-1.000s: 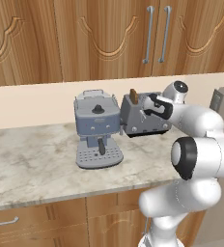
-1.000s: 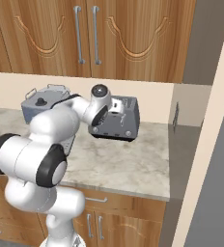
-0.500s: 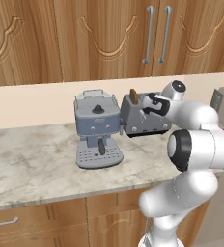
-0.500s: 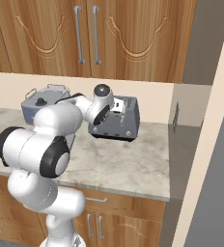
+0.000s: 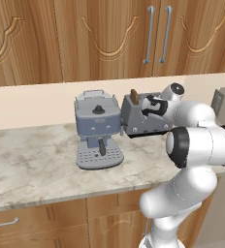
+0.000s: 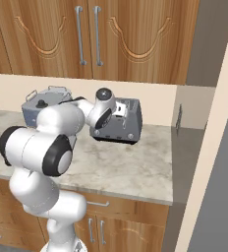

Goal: Start the toaster. Once the lever pops up, take the bread to the plate on the dining counter.

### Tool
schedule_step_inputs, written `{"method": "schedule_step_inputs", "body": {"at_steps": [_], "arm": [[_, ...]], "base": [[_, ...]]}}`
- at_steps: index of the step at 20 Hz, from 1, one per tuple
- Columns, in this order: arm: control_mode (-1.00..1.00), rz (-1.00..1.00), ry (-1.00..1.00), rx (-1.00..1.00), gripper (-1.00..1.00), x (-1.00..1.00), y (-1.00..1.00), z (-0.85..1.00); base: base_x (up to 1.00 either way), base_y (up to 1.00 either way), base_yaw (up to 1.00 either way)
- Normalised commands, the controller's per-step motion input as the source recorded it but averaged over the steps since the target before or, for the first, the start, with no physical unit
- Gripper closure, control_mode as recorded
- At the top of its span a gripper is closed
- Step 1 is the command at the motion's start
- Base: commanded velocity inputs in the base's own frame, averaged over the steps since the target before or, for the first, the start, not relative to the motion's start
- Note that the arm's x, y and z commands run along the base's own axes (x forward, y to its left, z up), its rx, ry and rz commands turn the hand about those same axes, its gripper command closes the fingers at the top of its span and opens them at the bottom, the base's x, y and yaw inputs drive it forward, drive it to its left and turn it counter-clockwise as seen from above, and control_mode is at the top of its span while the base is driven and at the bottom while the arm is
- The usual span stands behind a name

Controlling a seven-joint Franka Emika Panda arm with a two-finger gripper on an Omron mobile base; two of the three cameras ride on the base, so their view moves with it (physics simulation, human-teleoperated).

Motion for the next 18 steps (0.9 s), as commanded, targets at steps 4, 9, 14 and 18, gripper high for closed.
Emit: {"method": "schedule_step_inputs", "body": {"at_steps": [4, 9, 14, 18], "arm": [[-1.0, 0.0, 0.0, 0.0, -1.0, 0.04, 0.0, -0.18], [-1.0, 0.0, 0.0, 0.0, -1.0, 0.0, 0.01, -0.2], [-1.0, 0.0, 0.0, 0.0, -1.0, 0.02, 0.01, -0.05], [-1.0, 0.0, 0.0, 0.0, -1.0, 0.05, 0.02, 0.0]], "base": [[0.0, 0.0, 0.0], [0.0, 0.0, 0.0], [0.0, 0.0, 0.0], [0.0, 0.0, 0.0]]}}
